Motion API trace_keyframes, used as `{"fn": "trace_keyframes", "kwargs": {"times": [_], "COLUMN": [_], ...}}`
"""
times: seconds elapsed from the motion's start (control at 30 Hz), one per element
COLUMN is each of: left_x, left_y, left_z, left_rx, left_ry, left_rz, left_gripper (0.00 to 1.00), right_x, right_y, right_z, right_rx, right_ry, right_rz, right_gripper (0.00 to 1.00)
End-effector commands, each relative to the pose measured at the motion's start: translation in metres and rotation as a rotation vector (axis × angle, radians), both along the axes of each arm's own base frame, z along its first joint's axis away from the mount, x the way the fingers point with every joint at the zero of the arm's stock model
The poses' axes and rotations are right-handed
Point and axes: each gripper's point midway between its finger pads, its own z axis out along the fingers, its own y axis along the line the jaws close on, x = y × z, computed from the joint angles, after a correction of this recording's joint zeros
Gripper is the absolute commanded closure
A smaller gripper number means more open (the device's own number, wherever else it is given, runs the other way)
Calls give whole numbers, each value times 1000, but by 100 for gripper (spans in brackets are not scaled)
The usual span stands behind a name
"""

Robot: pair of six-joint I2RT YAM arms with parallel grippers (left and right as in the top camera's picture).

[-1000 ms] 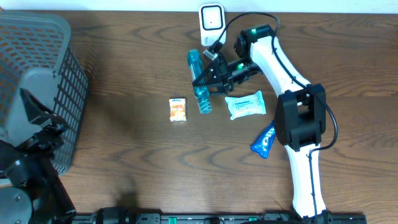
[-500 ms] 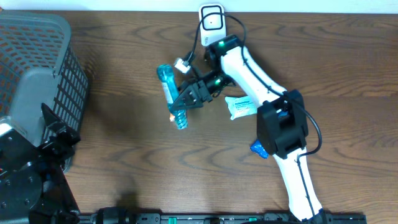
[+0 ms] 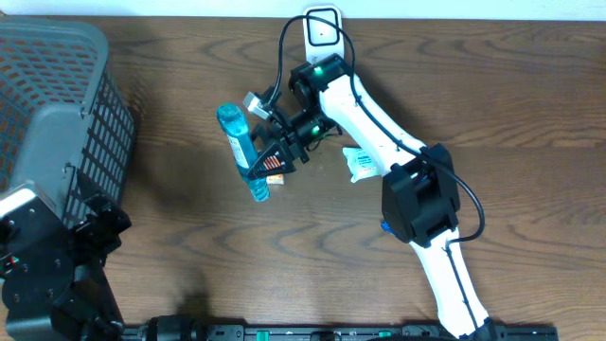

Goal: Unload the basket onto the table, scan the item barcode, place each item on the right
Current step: 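Hold the bottle's barcode label up under the scanner window, then carry the bottle to the right table edge and release it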

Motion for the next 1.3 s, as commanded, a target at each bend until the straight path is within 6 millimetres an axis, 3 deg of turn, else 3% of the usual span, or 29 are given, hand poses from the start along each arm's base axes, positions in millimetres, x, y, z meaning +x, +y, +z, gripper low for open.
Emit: {"fn": "trace_keyframes", "kwargs": {"times": [0.0,0.23,0.37,0.6,0.77,0.9,1.03,1.27], "left_x": [-1,-5,-8,-11,-11,-11,-11,-13], "left_y": [1,1,0,0,0,0,0,0], "left_z": [-4,-14,-24,-30,-30,-30,-30,-34], "left_rx": [-5,-10,-14,-18,-18,-18,-18,-20], "left_ry": [14,58,104,136,136,136,137,154], "left_rz": [9,9,9,9,9,9,9,9], "left_gripper": [2,2,2,2,2,2,2,2], "right_x": [10,22,29,41,57,87,140,212], "right_y": [-10,-24,-35,-49,-77,-90,-95,-106], "right_z": [43,41,26,19,-12,-38,-65,-75], "right_rx": [108,-21,-191,-262,-454,-585,-705,-759], "right_ry": [-14,161,275,322,297,262,150,-59], "right_rz": [-53,-101,-130,-172,-236,-350,-558,-846], "right_gripper": [64,61,62,61,63,66,65,64]}}
